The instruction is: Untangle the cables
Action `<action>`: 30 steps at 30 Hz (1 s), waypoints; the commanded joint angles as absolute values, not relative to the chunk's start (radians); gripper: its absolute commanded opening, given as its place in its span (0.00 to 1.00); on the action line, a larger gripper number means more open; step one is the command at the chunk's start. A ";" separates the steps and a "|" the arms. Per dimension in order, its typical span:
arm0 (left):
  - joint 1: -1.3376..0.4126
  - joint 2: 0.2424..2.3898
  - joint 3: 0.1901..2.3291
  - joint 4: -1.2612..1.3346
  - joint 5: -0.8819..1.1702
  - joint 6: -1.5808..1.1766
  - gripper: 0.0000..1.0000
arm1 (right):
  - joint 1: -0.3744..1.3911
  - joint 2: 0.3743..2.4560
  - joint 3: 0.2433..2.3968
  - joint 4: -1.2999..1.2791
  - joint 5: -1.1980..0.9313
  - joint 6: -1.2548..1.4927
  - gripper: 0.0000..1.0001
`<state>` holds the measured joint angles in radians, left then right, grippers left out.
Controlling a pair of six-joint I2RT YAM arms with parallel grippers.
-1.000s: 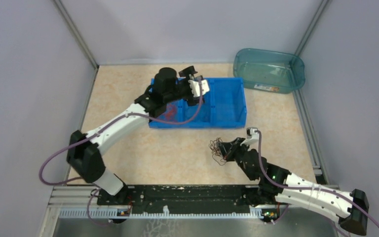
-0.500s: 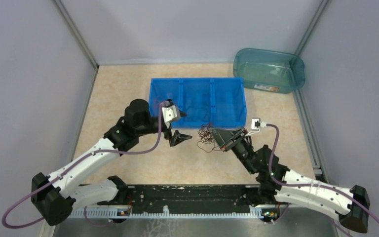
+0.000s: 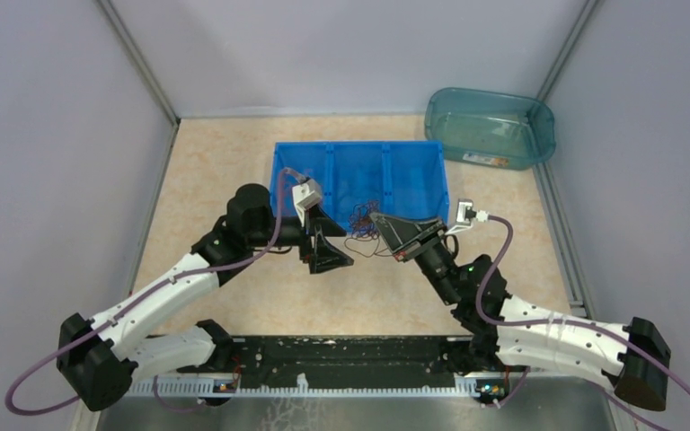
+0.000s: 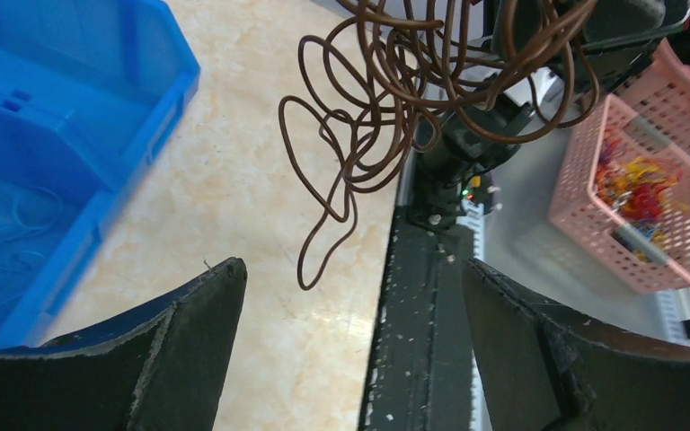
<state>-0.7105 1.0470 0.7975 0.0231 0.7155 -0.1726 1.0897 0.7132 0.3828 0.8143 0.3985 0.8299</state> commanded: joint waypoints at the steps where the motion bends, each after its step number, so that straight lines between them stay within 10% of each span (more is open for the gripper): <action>1: -0.695 1.039 0.800 0.103 0.797 -0.333 0.92 | 1.083 0.720 0.435 0.957 0.388 0.817 0.00; 17: -0.649 1.097 0.815 0.149 0.769 -0.401 0.50 | 1.083 0.730 0.420 1.021 0.387 0.875 0.00; 30: -0.640 1.109 0.830 0.188 0.770 -0.377 0.40 | 1.083 0.768 0.422 1.052 0.366 0.919 0.00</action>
